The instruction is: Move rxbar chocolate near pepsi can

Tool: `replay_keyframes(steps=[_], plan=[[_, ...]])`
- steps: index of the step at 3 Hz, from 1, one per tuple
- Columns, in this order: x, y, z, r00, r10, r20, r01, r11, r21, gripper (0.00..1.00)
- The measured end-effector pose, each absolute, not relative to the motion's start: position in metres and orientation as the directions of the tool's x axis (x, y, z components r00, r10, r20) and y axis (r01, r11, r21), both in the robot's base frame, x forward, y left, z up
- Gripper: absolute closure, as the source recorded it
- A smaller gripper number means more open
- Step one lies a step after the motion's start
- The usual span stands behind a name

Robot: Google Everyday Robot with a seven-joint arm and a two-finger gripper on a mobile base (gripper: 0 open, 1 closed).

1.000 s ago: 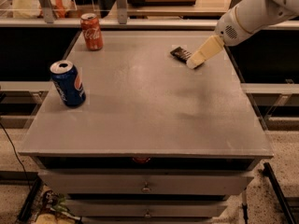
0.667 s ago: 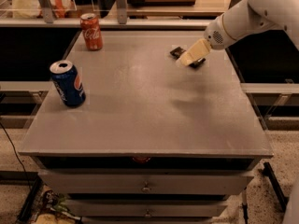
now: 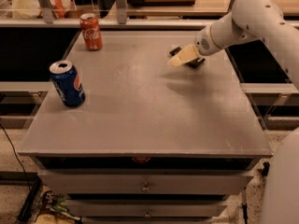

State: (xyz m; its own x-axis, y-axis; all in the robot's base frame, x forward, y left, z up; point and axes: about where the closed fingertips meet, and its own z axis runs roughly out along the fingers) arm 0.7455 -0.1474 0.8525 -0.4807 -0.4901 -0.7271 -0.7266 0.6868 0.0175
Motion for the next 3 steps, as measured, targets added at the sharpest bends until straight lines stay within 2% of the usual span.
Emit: replay_keyframes(steps=[1,2,3], plan=[[0.756,-0.149,0.838,-0.503,-0.471,-0.724,-0.705,0.709,0.029,0.0],[0.761,-0.155,0.829,-0.524,-0.459,-0.717,-0.684,0.729,0.034,0.18],[0.762,-0.163,0.828,-0.535,-0.444,-0.719,-0.669,0.742,0.038,0.41]])
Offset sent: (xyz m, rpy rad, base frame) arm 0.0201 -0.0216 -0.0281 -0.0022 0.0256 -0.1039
